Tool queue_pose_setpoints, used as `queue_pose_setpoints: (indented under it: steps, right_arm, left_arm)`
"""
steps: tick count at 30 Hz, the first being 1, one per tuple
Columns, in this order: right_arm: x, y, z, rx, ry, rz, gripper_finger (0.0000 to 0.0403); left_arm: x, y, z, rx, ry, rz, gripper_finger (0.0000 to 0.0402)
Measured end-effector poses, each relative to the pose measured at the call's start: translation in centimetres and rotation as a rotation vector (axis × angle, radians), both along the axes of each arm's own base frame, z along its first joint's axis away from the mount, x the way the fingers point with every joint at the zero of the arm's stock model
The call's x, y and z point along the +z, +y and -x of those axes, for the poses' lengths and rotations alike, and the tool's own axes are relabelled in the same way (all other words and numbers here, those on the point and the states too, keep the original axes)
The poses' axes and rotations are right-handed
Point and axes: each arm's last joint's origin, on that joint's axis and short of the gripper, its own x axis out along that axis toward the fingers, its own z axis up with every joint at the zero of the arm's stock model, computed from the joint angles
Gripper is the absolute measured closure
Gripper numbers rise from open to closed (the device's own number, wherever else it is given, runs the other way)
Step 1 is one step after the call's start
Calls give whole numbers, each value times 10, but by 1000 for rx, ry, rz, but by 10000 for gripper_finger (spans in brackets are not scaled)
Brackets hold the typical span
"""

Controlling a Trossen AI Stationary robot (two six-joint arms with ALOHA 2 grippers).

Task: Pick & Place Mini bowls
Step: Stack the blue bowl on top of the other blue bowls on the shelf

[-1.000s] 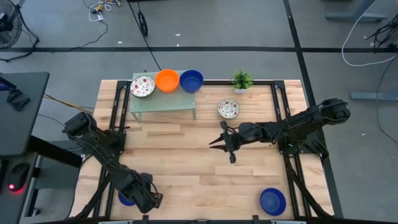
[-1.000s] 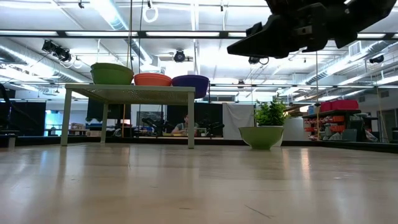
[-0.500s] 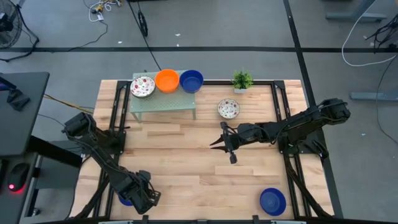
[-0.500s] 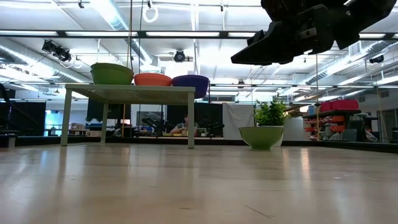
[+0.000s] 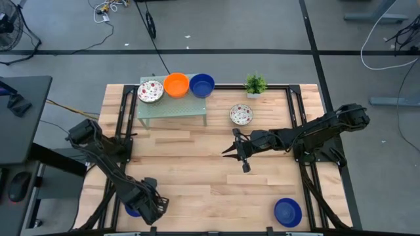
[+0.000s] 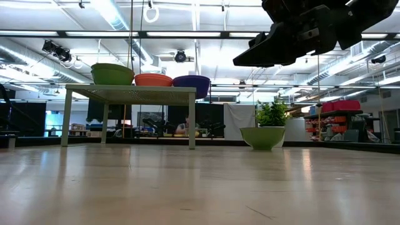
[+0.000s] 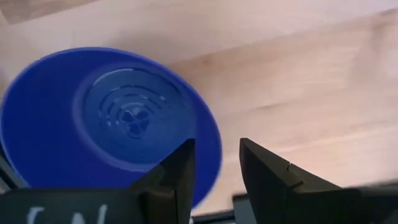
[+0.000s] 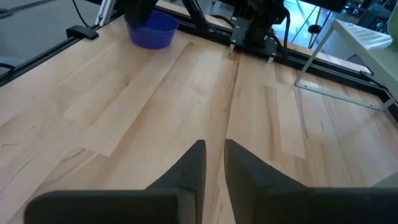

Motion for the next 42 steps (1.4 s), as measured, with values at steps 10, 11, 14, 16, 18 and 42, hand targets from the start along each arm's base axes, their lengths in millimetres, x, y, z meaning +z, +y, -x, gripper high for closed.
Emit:
queue_pose_setpoints:
  steps: [10, 11, 14, 16, 18, 42]
  right_arm:
    - [1, 0, 0, 1, -8, 0, 344]
    - [1, 0, 0, 1, -8, 0, 344]
    - [1, 0, 0, 1, -10, 0, 344]
    - [1, 0, 0, 1, -10, 0, 344]
    - [1, 0, 0, 1, -9, 0, 344]
    - [-1, 0, 0, 1, 7, 3, 344]
  left_arm:
    - [-9, -1, -4, 4, 28, -5, 288]
    - [-9, -1, -5, -2, 28, -2, 294]
    - [-9, -1, -4, -6, 28, -2, 313]
    - [-9, -1, -4, -7, 28, -3, 327]
    - [-9, -1, -4, -6, 28, -3, 342]
    - [70, 53, -103, -886, -413, -97, 398]
